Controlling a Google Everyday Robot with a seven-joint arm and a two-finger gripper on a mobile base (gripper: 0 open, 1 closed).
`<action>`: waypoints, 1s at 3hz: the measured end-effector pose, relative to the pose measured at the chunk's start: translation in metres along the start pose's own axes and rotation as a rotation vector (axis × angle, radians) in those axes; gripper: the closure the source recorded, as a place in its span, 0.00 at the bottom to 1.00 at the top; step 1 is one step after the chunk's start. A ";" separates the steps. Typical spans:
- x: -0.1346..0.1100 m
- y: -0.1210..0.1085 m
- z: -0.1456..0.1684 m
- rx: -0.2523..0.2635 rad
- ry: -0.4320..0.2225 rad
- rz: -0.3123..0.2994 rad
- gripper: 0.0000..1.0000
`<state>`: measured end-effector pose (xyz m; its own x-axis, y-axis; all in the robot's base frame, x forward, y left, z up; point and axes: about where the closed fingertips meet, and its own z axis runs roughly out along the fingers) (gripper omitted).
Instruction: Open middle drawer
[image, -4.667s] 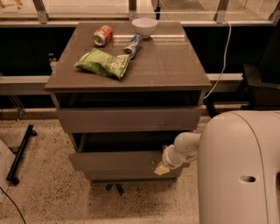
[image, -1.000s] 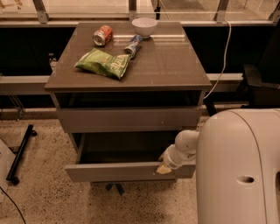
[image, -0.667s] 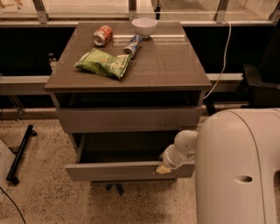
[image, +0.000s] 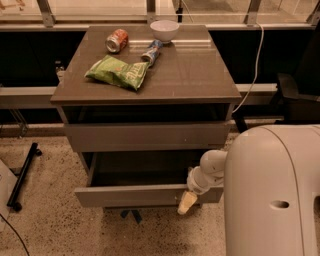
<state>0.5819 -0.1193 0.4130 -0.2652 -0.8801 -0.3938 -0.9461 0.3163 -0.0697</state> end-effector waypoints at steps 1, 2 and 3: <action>0.007 0.007 -0.005 -0.019 -0.019 0.020 0.08; 0.012 0.021 -0.009 -0.063 -0.043 0.027 0.26; 0.020 0.041 -0.012 -0.112 -0.054 0.043 0.49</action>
Offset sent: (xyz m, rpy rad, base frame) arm -0.0431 -0.0125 0.0062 0.1070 0.0901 0.0141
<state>0.5358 -0.1283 0.4130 -0.2988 -0.8451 -0.4434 -0.9496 0.3095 0.0500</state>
